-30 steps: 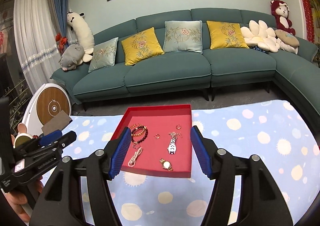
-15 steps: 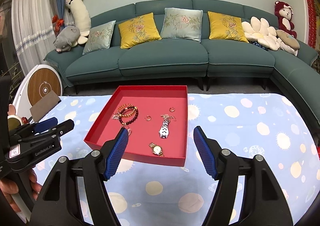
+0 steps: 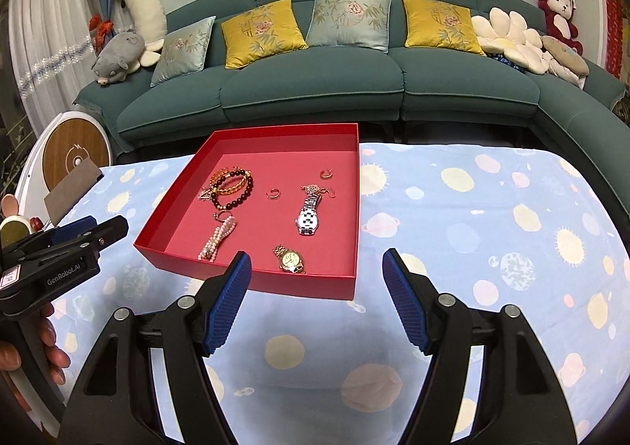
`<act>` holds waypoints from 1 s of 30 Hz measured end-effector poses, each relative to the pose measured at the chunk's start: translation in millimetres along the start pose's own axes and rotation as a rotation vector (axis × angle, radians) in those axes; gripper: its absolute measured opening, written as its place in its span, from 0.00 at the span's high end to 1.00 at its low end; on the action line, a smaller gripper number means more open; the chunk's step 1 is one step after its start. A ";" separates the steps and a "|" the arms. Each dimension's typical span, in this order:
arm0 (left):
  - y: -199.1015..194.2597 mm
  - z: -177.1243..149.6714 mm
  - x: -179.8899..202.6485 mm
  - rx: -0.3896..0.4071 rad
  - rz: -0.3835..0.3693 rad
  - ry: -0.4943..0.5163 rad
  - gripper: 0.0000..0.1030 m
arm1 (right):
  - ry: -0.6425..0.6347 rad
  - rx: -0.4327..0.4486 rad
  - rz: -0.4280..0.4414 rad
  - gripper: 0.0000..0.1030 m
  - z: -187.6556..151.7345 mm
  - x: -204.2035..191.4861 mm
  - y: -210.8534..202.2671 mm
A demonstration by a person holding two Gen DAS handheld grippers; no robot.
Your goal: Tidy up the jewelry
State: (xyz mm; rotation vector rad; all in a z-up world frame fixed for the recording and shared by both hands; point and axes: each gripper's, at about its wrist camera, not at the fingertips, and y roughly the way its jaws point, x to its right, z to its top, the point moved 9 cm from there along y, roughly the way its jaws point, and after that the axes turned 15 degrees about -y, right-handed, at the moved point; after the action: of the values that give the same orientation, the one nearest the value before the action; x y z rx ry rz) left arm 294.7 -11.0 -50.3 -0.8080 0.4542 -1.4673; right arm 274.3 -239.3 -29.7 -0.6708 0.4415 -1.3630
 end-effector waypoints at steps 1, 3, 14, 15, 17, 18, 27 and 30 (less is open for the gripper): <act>2.2 -1.3 -0.9 0.003 0.010 0.003 0.39 | -0.003 -0.001 -0.004 0.30 1.0 -0.5 2.0; 6.3 -3.8 -1.3 0.003 0.023 0.015 0.38 | -0.013 0.000 -0.010 0.29 2.5 -2.2 4.6; 9.9 -8.0 0.0 0.010 0.036 0.026 0.29 | -0.054 -0.021 -0.016 0.17 1.8 -17.1 18.9; 9.3 -8.4 0.4 0.012 0.039 0.028 0.29 | -0.060 -0.023 -0.019 0.17 1.3 -18.4 19.0; 8.5 -9.2 1.5 0.014 0.038 0.030 0.28 | -0.071 -0.023 -0.026 0.16 1.0 -19.8 18.9; 8.1 -9.8 2.2 0.014 0.038 0.032 0.28 | -0.072 -0.022 -0.029 0.16 0.8 -20.1 18.4; 6.1 -14.2 8.6 0.018 0.029 0.050 0.27 | -0.077 -0.016 -0.037 0.10 0.2 -22.8 16.6; 6.4 -14.5 8.1 0.017 0.036 0.050 0.24 | -0.088 -0.018 -0.037 0.10 0.1 -25.1 17.6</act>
State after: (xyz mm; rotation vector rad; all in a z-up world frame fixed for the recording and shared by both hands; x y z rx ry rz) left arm 289.4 -22.3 -63.0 -0.7471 0.4907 -1.4585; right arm 283.1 -213.5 -43.7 -0.7534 0.3730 -1.3599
